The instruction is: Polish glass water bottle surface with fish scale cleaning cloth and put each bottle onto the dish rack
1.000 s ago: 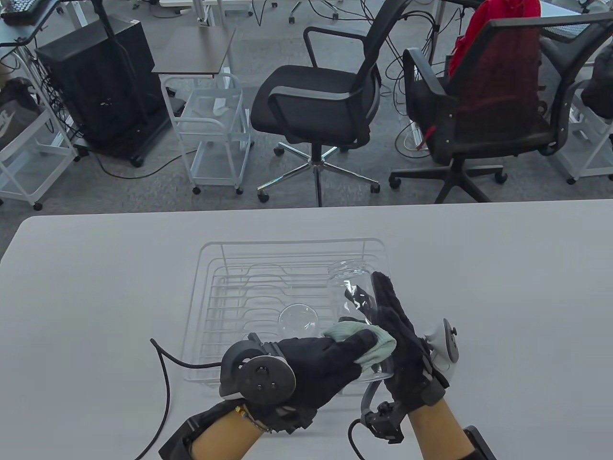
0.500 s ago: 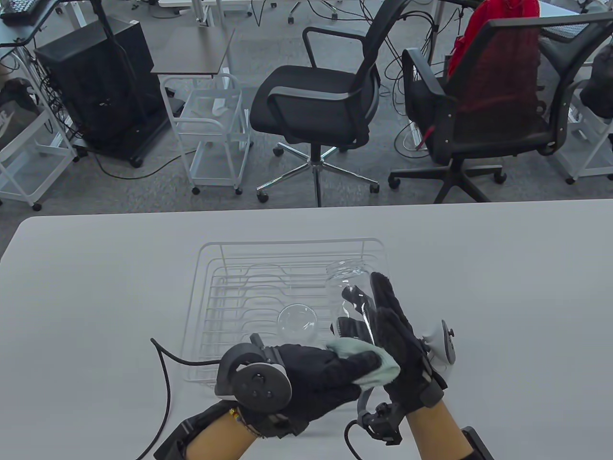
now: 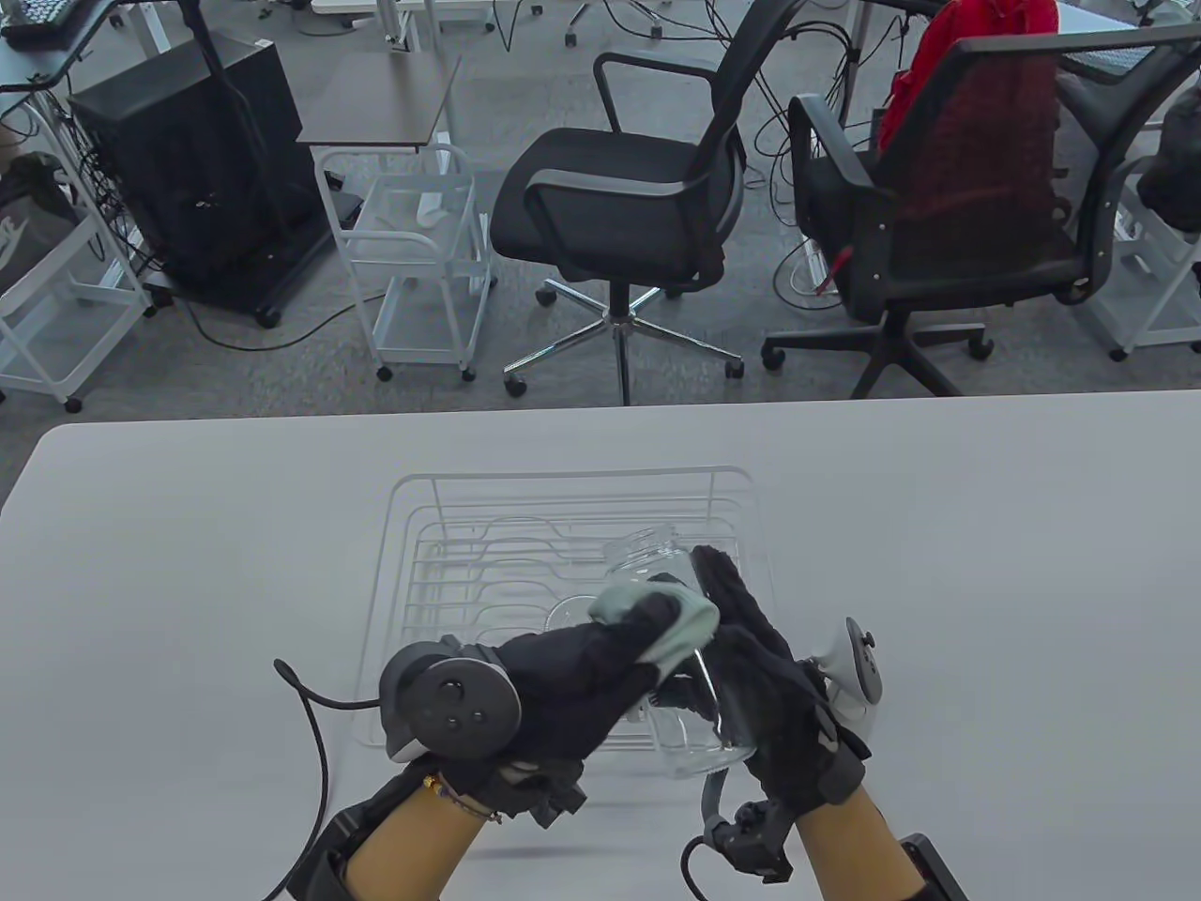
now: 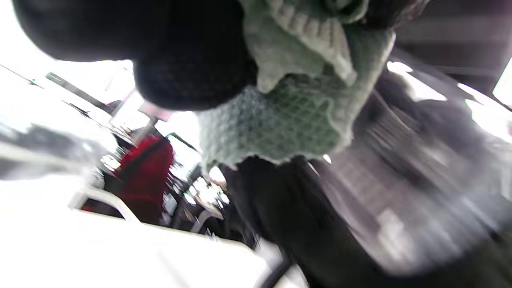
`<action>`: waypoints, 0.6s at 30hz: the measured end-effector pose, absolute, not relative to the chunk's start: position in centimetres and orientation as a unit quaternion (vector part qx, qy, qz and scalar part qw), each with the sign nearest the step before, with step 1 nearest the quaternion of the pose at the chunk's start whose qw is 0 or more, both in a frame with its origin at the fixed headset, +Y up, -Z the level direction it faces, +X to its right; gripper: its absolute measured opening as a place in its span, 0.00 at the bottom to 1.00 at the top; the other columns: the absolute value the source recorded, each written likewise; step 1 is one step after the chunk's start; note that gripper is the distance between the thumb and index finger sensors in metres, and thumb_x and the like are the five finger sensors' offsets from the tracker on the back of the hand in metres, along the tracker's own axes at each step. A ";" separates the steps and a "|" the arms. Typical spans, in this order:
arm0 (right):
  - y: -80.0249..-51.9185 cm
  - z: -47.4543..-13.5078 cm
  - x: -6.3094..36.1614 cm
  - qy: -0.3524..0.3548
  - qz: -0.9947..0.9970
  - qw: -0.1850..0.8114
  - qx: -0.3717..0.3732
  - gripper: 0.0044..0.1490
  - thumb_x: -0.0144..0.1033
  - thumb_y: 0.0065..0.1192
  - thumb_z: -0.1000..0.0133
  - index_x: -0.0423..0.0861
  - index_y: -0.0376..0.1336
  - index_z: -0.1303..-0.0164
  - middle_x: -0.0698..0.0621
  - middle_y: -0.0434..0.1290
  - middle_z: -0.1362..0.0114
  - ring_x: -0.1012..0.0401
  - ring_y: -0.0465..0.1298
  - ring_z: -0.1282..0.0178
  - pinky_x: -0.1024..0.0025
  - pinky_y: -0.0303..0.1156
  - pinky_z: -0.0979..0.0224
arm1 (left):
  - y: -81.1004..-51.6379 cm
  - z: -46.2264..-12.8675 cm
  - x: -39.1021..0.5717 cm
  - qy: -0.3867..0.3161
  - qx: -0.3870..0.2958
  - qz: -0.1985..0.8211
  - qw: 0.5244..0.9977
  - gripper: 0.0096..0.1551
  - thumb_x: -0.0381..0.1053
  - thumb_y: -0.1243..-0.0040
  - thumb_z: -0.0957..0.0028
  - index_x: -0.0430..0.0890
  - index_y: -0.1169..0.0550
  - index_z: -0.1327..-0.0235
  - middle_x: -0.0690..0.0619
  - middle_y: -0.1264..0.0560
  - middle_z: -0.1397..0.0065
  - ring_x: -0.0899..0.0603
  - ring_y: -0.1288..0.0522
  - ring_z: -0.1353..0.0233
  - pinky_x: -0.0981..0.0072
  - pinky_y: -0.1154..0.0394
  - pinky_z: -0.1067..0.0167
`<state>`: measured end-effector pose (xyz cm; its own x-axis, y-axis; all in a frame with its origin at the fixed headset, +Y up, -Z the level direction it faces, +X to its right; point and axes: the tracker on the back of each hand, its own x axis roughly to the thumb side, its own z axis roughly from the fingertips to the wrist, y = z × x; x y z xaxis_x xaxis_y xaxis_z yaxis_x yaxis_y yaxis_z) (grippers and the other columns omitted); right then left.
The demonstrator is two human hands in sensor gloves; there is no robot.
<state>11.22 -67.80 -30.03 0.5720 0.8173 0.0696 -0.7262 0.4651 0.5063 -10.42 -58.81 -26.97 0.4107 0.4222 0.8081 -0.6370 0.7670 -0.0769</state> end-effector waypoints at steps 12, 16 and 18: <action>-65.6 -29.5 10.4 0.147 0.461 0.808 0.337 0.62 0.59 0.66 0.38 0.51 0.28 0.16 0.28 0.34 0.13 0.31 0.61 0.25 0.42 0.72 0.28 | -58.0 -27.8 -13.0 -0.339 0.205 0.391 0.831 0.30 0.67 0.49 0.41 0.72 0.37 0.24 0.52 0.15 0.58 0.43 0.10 0.66 0.59 0.13 0.75; -65.0 -29.5 10.7 0.141 0.484 0.789 0.352 0.62 0.52 0.70 0.40 0.51 0.30 0.17 0.28 0.34 0.13 0.29 0.60 0.24 0.38 0.71 0.27 | -58.1 -27.8 -13.5 -0.317 0.189 0.420 0.829 0.30 0.66 0.48 0.40 0.72 0.39 0.23 0.50 0.15 0.56 0.43 0.11 0.65 0.59 0.13 0.74; -65.2 -29.4 10.7 0.122 0.464 0.810 0.336 0.61 0.49 0.70 0.38 0.52 0.30 0.17 0.29 0.33 0.13 0.29 0.59 0.23 0.37 0.70 0.27 | -58.1 -27.7 -12.8 -0.352 0.169 0.412 0.823 0.30 0.66 0.47 0.41 0.73 0.37 0.24 0.50 0.15 0.56 0.43 0.11 0.65 0.60 0.13 0.74</action>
